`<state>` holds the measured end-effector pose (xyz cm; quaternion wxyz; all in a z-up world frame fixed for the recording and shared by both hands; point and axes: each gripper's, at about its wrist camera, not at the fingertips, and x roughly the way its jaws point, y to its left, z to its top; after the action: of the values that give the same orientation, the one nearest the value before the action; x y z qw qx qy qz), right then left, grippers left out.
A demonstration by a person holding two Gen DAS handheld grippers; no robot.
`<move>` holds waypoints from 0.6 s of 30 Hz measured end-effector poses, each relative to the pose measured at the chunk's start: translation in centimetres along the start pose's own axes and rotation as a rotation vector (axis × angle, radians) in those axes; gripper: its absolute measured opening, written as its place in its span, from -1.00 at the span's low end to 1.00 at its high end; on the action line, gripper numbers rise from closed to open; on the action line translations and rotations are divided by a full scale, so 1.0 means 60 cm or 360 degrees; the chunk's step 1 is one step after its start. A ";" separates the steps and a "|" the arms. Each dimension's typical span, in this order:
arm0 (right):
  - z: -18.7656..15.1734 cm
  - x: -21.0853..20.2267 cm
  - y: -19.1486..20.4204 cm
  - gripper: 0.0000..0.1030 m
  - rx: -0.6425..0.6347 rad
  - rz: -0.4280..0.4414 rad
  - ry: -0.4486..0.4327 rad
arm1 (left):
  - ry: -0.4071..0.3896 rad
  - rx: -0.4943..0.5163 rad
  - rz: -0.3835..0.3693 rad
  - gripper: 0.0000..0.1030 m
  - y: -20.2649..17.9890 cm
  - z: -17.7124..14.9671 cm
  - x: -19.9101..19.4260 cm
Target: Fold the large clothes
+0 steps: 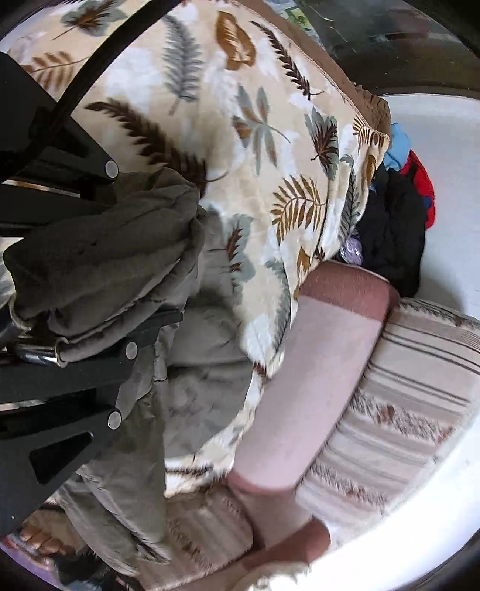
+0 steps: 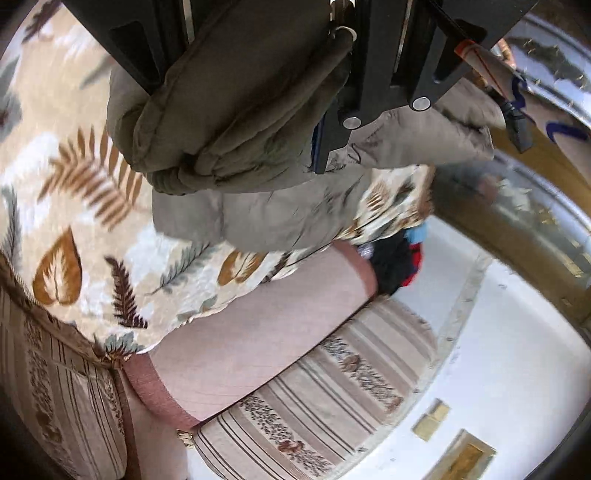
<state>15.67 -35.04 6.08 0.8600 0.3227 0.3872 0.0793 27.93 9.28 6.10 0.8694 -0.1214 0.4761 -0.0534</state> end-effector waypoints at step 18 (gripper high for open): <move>0.103 0.273 -0.091 -0.55 0.0220 -0.0332 0.0292 | 0.0251 -0.0128 0.0162 -0.59 0.026 0.056 0.246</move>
<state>30.77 -36.01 -4.30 0.8003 0.3306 0.5001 -0.0080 38.72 8.27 -4.58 0.8252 -0.1274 0.5503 0.0006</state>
